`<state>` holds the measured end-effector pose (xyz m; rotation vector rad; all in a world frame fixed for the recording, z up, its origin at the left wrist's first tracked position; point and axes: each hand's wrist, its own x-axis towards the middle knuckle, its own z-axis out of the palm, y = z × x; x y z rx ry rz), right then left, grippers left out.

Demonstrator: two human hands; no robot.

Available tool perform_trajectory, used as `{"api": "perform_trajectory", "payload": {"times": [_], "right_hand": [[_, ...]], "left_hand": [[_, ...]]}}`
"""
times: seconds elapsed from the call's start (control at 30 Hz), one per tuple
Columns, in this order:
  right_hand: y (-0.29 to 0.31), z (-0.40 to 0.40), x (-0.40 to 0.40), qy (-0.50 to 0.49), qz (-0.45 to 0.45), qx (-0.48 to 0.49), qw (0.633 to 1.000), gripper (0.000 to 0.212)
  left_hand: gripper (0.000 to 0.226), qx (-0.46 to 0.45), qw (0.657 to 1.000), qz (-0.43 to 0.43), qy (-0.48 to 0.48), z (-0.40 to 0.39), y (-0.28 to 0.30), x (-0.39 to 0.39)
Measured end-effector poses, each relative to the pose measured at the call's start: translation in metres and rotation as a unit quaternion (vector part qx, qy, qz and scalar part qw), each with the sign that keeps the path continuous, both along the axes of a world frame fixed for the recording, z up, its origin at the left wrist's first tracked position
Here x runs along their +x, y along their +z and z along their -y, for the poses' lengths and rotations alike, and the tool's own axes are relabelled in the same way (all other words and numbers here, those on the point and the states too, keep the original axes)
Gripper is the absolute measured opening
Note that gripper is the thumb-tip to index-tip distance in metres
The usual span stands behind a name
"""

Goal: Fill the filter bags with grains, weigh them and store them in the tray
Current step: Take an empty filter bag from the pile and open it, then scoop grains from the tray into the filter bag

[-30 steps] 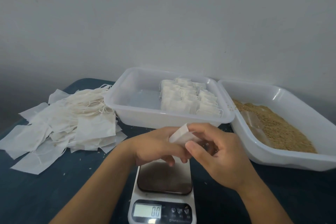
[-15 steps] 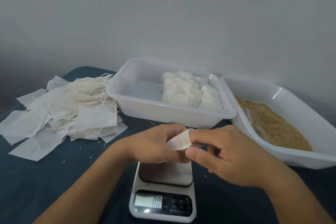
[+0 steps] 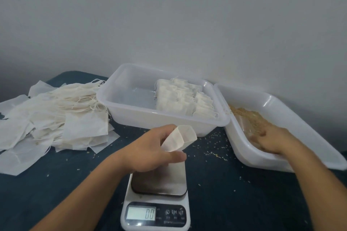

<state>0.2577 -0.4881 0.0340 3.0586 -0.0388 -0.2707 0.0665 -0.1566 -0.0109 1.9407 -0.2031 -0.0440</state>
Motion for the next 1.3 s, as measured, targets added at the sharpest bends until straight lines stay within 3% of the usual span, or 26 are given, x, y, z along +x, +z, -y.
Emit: {"api": "perform_trajectory", "payload": {"times": [0.2,0.37,0.5,0.63,0.83,1.0,1.13,1.3], "right_hand": [[-0.005,-0.011,0.000,-0.011,-0.019,-0.010,1.000,0.038],[-0.005,-0.014,-0.001,-0.009,-0.032,-0.047,0.998,0.049],[0.006,0.000,0.007,0.004,-0.031,-0.078,0.996,0.035],[0.028,0.019,0.018,-0.024,0.001,-0.010,1.000,0.038],[0.058,0.031,0.035,-0.048,-0.026,0.082,0.995,0.043],[0.030,0.001,0.044,-0.039,0.004,0.152,0.988,0.048],[0.005,-0.015,0.039,-0.052,0.023,0.196,0.979,0.078],[0.006,-0.003,0.028,-0.074,0.045,0.221,0.971,0.069]], "left_hand": [[0.040,-0.022,1.000,0.014,0.008,0.002,-0.006,0.002],[0.031,-0.034,0.998,0.035,0.045,0.005,-0.008,0.004],[0.029,-0.038,0.998,0.024,0.036,0.006,-0.008,0.002],[0.045,-0.027,0.999,0.026,0.037,0.012,-0.008,0.002],[0.048,-0.018,0.999,0.038,0.028,0.012,-0.008,0.001],[0.045,-0.003,1.000,0.014,0.007,0.006,-0.011,0.002],[0.041,-0.028,0.999,-0.015,-0.009,0.004,-0.012,0.002],[0.049,-0.005,1.000,-0.006,0.017,0.010,-0.013,0.002]]}}
